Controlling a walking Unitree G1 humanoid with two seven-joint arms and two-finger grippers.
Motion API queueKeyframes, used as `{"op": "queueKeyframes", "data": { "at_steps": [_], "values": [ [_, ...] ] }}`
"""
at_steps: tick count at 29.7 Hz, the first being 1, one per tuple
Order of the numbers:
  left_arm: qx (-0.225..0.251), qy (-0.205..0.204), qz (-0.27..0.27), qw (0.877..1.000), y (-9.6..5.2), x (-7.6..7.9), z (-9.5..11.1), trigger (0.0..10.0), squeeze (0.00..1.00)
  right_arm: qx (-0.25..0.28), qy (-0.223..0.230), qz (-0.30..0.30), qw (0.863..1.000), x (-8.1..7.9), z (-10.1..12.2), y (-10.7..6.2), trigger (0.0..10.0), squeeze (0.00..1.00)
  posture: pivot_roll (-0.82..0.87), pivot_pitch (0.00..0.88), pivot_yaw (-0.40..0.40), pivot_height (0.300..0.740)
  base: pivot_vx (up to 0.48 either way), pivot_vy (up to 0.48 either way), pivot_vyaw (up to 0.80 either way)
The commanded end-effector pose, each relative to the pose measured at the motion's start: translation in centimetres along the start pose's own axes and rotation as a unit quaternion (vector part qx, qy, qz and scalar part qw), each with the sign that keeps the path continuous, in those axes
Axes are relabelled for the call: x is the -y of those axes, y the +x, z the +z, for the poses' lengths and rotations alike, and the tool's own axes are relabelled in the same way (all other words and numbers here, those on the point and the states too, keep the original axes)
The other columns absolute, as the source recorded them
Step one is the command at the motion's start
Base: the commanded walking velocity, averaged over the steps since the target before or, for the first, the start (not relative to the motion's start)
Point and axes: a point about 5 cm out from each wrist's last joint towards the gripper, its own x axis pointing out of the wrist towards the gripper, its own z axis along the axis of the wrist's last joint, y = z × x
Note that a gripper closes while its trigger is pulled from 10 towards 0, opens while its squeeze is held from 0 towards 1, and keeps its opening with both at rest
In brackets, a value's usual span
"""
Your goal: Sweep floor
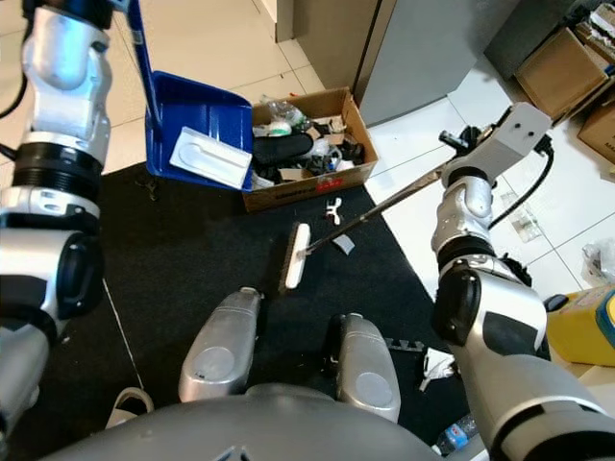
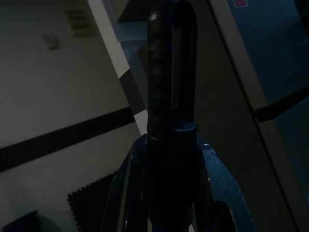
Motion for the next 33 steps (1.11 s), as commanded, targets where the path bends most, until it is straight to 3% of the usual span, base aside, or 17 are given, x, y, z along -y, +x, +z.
{"op": "queueKeyframes", "data": {
  "at_steps": [1,7,14,21,28,29,32,33],
  "values": [
    [0.045,0.041,-0.011,0.998,1.1,-0.7,1.5,10.0,0.00,0.024,0.008,-0.011,1.000,0.9,0.9,0.1,10.0,0.00,0.27,0.000,-0.060,0.740,0.000,0.000,0.00],
    [0.051,0.085,0.000,0.995,1.5,-2.0,1.7,10.0,0.00,0.024,0.009,-0.014,1.000,1.2,0.8,0.0,10.0,0.00,0.27,0.000,-0.060,0.740,0.000,0.000,0.00],
    [0.058,0.130,0.043,0.989,1.6,-4.8,2.1,10.0,0.00,0.023,0.009,-0.011,1.000,0.9,0.8,0.0,10.0,0.00,0.27,0.000,-0.066,0.740,0.000,0.000,0.00],
    [0.063,0.150,0.058,0.985,1.7,-5.7,2.3,10.0,0.00,0.023,0.009,-0.006,1.000,0.6,0.9,0.2,10.0,0.00,0.28,0.000,-0.077,0.740,0.000,0.000,0.00],
    [0.063,0.133,0.048,0.988,1.5,-4.9,2.1,10.0,0.00,0.022,0.010,-0.005,1.000,0.6,0.9,0.2,10.0,0.00,0.28,0.000,-0.076,0.740,0.000,0.000,0.00],
    [0.057,0.093,0.060,0.992,1.3,-4.3,1.7,10.0,0.00,0.020,0.009,-0.007,1.000,0.7,0.8,0.1,10.0,0.00,0.28,0.000,-0.076,0.740,0.000,0.000,0.00],
    [0.052,0.069,0.071,0.994,1.0,-3.9,1.4,10.0,0.00,0.019,0.009,-0.008,1.000,0.9,0.7,0.1,10.0,0.00,0.28,0.000,-0.076,0.740,0.000,0.000,0.00],
    [0.033,0.042,0.095,0.994,0.6,-3.8,0.9,10.0,0.00,0.016,0.005,-0.010,1.000,1.0,0.6,0.0,10.0,0.00,0.28,0.000,-0.073,0.740,0.000,0.000,0.00]
  ]
}}
